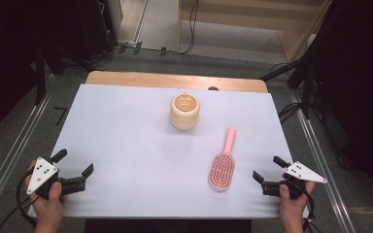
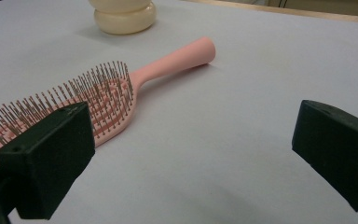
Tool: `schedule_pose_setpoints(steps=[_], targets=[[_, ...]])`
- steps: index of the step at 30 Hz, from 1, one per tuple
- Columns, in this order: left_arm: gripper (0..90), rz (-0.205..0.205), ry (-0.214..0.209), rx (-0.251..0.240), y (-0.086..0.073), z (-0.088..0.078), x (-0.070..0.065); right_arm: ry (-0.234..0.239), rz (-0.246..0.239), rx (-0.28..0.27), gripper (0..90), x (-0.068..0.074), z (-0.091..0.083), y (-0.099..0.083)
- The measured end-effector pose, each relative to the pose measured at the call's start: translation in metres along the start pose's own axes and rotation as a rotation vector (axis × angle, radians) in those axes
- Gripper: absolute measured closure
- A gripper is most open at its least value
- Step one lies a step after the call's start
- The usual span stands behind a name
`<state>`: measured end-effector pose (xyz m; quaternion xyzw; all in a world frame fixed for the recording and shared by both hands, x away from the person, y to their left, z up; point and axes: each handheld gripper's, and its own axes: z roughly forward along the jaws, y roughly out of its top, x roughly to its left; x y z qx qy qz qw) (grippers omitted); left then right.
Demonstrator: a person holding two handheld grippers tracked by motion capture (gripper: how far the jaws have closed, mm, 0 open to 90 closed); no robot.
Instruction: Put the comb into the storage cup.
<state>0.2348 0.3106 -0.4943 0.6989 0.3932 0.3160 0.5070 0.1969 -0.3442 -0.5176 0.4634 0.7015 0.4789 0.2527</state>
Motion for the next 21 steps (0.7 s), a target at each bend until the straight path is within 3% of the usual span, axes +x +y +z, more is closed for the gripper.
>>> schedule_pose_setpoints(steps=[3, 4, 9, 10, 11, 12, 13, 14, 15, 16, 18, 20, 21], targets=[[0.0, -0.002, -0.004, 0.002, 0.0, 0.001, 0.0, 0.001, 0.007, 0.002, 0.0, 0.0, -0.001, 0.001], [0.0, -0.003, -0.002, 0.003, 0.0, 0.001, 0.0, 0.021, 0.032, -0.008, 0.1, 0.0, -0.002, 0.003], [0.0, 0.001, -0.003, 0.004, 0.0, 0.001, 0.0, 0.017, -0.004, 0.01, 14.7, 0.008, 0.0, 0.007], [0.0, 0.0, -0.002, 0.003, 0.0, 0.001, 0.0, 0.054, -0.033, 0.029, 17.9, 0.013, 0.001, 0.01], [0.0, -0.002, -0.003, 0.001, 0.0, 0.001, 0.0, 0.054, -0.033, 0.029, 17.9, 0.013, 0.001, 0.01], [0.0, -0.002, -0.003, 0.001, 0.0, 0.0, 0.0, 0.085, -0.067, 0.047, 33.6, 0.019, 0.001, 0.012], [0.0, -0.002, -0.004, 0.0, 0.0, 0.0, 0.0, 0.085, -0.067, 0.047, 33.6, 0.019, 0.001, 0.012], [0.0, -0.001, -0.006, 0.0, 0.0, 0.0, 0.0, 0.098, -0.093, 0.054, 39.2, 0.022, 0.0, 0.013], [0.0, 0.001, -0.005, 0.002, 0.0, 0.0, 0.0, 0.11, -0.118, 0.085, 56.5, 0.027, 0.001, 0.014], [0.0, 0.003, -0.005, 0.003, 0.0, 0.0, 0.0, 0.143, -0.137, 0.104, 65.6, 0.028, 0.001, 0.015], [0.0, 0.007, -0.007, 0.003, 0.0, 0.001, -0.001, 0.17, -0.136, 0.128, 69.6, 0.029, 0.001, 0.015], [0.0, 0.01, -0.009, 0.002, 0.0, 0.001, -0.001, 0.221, -0.145, 0.145, 79.3, 0.03, 0.001, 0.017], [0.0, 0.01, -0.01, 0.003, 0.0, 0.001, -0.001, 0.252, -0.174, 0.143, 87.9, 0.031, 0.0, 0.018]])
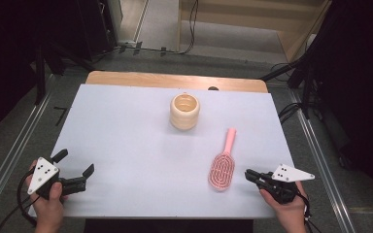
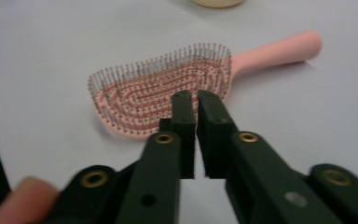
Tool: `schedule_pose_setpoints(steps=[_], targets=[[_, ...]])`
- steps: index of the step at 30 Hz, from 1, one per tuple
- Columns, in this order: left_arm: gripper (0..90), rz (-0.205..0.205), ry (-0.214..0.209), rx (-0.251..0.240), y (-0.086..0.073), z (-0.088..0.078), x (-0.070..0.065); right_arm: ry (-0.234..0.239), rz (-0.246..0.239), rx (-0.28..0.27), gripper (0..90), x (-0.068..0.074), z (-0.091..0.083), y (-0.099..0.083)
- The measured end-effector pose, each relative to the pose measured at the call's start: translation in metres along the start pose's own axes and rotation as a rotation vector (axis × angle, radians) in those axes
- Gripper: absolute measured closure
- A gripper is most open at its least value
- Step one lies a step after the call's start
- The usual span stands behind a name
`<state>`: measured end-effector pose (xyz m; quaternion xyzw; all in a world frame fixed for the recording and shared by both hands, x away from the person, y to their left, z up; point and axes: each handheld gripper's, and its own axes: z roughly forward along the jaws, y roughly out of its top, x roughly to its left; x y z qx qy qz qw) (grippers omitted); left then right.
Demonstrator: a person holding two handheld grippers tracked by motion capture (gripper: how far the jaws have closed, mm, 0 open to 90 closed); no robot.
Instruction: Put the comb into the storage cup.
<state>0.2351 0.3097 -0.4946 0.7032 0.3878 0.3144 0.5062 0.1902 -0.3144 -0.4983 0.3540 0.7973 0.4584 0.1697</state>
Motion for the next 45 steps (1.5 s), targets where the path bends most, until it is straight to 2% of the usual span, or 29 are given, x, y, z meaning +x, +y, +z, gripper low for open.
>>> schedule_pose_setpoints(steps=[4, 6, 10, 17, 26, 32, 35, 45], targets=[[0.0, 0.003, -0.005, 0.002, 0.0, 0.0, 0.0, 0.035, -0.065, 0.034, 88.1, 0.005, 0.002, 0.0], [0.0, 0.006, -0.005, 0.002, 0.0, 0.0, 0.0, 0.08, -0.111, 0.091, 88.2, 0.01, 0.011, 0.0], [0.0, 0.004, -0.008, -0.001, 0.0, 0.0, -0.001, 0.116, -0.147, 0.129, 88.2, 0.017, 0.022, 0.002], [0.0, 0.01, -0.008, 0.0, 0.0, -0.001, -0.002, 0.132, -0.159, 0.172, 88.3, 0.022, 0.037, 0.004], [0.0, 0.011, -0.011, 0.002, 0.0, 0.0, -0.002, 0.138, -0.154, 0.178, 88.3, 0.026, 0.046, 0.008], [0.0, 0.014, -0.011, 0.002, 0.0, 0.0, -0.002, 0.146, -0.172, 0.188, 88.3, 0.035, 0.059, 0.017], [0.0, 0.013, -0.011, 0.001, 0.0, 0.0, -0.002, 0.15, -0.183, 0.191, 88.3, 0.041, 0.071, 0.025], [0.0, 0.021, -0.013, 0.005, -0.001, 0.0, -0.003, 0.143, -0.171, 0.204, 88.4, 0.051, 0.092, 0.041]])
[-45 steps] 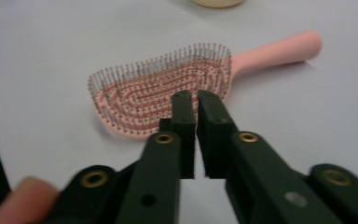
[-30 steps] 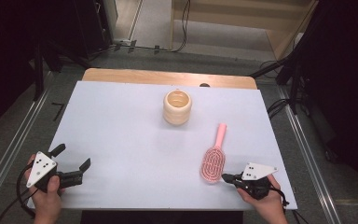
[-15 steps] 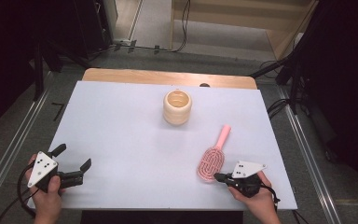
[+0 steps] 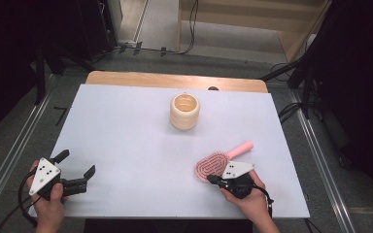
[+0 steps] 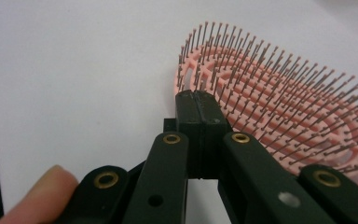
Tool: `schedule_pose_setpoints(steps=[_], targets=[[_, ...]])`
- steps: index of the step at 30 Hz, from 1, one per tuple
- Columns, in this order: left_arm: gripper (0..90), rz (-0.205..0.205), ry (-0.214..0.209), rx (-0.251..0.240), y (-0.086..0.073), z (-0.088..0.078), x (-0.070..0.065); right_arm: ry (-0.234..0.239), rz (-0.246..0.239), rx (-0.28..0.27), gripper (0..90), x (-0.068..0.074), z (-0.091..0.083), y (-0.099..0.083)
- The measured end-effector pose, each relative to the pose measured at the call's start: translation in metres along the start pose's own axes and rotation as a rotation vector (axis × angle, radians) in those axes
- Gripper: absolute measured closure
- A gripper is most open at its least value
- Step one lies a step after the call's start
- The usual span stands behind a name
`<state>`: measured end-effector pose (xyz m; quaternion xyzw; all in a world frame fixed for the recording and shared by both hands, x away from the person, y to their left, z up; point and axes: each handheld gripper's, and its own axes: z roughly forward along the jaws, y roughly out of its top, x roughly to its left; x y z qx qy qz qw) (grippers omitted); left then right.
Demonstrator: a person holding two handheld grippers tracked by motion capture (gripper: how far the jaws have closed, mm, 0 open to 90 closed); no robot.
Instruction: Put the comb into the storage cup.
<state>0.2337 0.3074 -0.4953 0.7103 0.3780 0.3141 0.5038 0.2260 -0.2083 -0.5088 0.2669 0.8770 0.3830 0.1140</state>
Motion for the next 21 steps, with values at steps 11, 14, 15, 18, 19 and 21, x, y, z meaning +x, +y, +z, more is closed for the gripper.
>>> schedule_pose_setpoints(steps=[11, 14, 15, 18, 19, 21], targets=[[0.0, 0.0, 0.003, 0.002, 0.0, 0.0, 0.0, -0.016, 0.031, 0.0, 88.4, -0.006, 0.018, 0.018], [0.0, 0.0, 0.004, 0.002, 0.0, 0.0, 0.0, -0.022, 0.046, 0.017, 88.5, -0.007, 0.027, 0.024], [0.0, -0.002, 0.004, 0.002, 0.0, 0.0, 0.0, -0.024, 0.06, 0.013, 88.5, -0.007, 0.031, 0.026], [0.0, -0.002, 0.001, 0.0, 0.0, 0.0, 0.0, -0.03, 0.059, 0.008, 88.4, -0.008, 0.031, 0.028], [0.0, -0.002, 0.0, -0.001, 0.0, 0.0, 0.0, -0.034, 0.057, 0.004, 88.3, -0.007, 0.031, 0.028], [0.0, -0.002, 0.002, -0.001, 0.0, -0.001, 0.0, -0.014, 0.051, -0.011, 88.2, -0.007, 0.021, 0.027]])
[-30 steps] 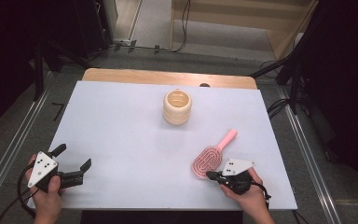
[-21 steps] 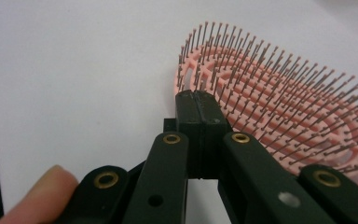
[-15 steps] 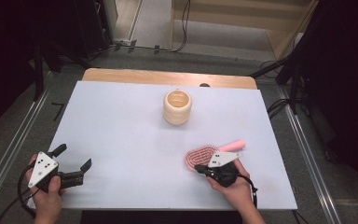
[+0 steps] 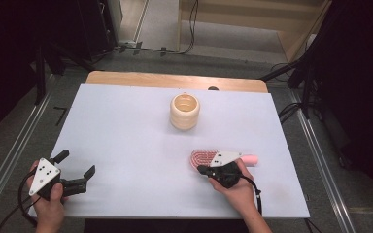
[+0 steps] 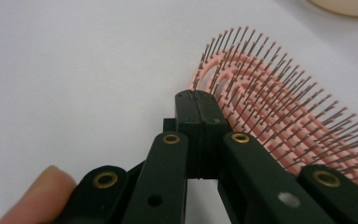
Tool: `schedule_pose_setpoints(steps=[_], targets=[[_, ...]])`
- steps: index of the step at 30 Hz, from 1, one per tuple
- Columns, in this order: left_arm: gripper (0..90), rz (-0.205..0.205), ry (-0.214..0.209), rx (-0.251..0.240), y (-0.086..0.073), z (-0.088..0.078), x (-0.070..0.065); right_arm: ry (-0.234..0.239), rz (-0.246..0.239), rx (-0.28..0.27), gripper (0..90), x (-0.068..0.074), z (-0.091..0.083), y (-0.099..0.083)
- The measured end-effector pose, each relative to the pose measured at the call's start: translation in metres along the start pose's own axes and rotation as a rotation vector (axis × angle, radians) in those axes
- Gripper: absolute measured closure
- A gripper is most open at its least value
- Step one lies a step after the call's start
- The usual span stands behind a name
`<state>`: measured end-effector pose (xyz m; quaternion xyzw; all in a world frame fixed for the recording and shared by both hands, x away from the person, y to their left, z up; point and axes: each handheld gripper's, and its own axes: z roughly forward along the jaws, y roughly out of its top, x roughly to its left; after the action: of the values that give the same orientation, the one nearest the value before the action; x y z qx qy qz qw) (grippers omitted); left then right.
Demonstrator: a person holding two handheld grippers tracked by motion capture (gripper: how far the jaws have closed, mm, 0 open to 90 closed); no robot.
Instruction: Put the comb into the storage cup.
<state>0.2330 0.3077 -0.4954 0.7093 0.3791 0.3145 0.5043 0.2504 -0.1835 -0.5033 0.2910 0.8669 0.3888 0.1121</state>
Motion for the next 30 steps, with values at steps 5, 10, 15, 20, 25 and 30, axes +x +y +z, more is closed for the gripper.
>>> schedule_pose_setpoints(steps=[5, 10, 15, 20, 25, 30], targets=[[0.0, 0.001, -0.004, -0.001, 0.0, 0.001, 0.0, 0.027, 0.021, -0.063, 88.1, -0.004, -0.023, -0.001], [0.0, 0.0, -0.002, -0.001, 0.0, 0.0, 0.0, -0.036, 0.03, -0.106, 88.2, -0.016, -0.05, -0.001], [0.0, 0.001, -0.001, 0.0, 0.0, 0.001, 0.0, -0.115, 0.071, -0.11, 88.2, -0.043, -0.068, -0.013], [0.0, 0.001, 0.001, -0.001, 0.0, 0.001, -0.001, -0.187, 0.132, -0.092, 88.3, -0.073, -0.079, -0.029], [0.0, 0.002, 0.003, -0.001, 0.0, 0.001, -0.001, -0.224, 0.214, -0.06, 88.3, -0.096, -0.085, -0.047], [0.0, 0.007, 0.004, 0.002, 0.0, 0.001, -0.001, -0.245, 0.265, -0.014, 88.3, -0.11, -0.085, -0.061]])
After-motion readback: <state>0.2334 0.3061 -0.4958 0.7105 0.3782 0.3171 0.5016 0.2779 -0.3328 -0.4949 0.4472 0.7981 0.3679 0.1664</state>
